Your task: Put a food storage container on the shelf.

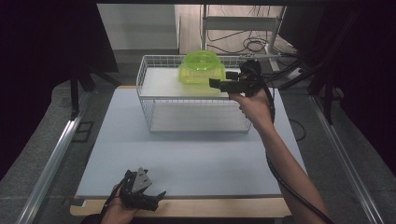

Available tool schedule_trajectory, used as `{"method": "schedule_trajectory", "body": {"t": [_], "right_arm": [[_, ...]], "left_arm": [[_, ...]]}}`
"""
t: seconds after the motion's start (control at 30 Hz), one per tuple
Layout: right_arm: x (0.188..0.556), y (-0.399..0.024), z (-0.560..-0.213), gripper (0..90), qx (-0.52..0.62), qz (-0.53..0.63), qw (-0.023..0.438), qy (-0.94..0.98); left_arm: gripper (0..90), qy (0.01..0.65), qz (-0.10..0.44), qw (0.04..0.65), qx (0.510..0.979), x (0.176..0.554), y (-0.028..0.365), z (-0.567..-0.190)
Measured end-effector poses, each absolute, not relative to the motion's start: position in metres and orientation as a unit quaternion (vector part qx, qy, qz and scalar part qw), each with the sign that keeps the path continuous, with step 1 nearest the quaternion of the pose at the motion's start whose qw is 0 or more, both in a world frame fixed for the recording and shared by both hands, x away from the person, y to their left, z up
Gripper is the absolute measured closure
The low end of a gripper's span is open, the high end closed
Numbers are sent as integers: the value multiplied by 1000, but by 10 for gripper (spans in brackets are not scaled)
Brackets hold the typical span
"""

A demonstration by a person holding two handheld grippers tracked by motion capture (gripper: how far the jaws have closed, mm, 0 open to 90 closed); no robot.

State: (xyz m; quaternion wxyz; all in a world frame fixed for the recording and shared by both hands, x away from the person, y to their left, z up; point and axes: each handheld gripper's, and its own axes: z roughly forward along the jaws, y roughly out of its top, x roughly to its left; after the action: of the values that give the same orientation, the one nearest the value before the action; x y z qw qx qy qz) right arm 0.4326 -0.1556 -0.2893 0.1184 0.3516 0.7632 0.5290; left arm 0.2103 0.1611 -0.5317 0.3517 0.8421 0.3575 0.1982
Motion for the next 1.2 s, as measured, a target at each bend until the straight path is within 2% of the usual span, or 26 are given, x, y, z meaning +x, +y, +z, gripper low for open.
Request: {"method": "schedule_trajectory", "body": {"t": [1.2], "right_arm": [[379,-164,-367,53,293,473,157,816]], "left_arm": [[34,359,200,352,841,210,162,-531]]}}
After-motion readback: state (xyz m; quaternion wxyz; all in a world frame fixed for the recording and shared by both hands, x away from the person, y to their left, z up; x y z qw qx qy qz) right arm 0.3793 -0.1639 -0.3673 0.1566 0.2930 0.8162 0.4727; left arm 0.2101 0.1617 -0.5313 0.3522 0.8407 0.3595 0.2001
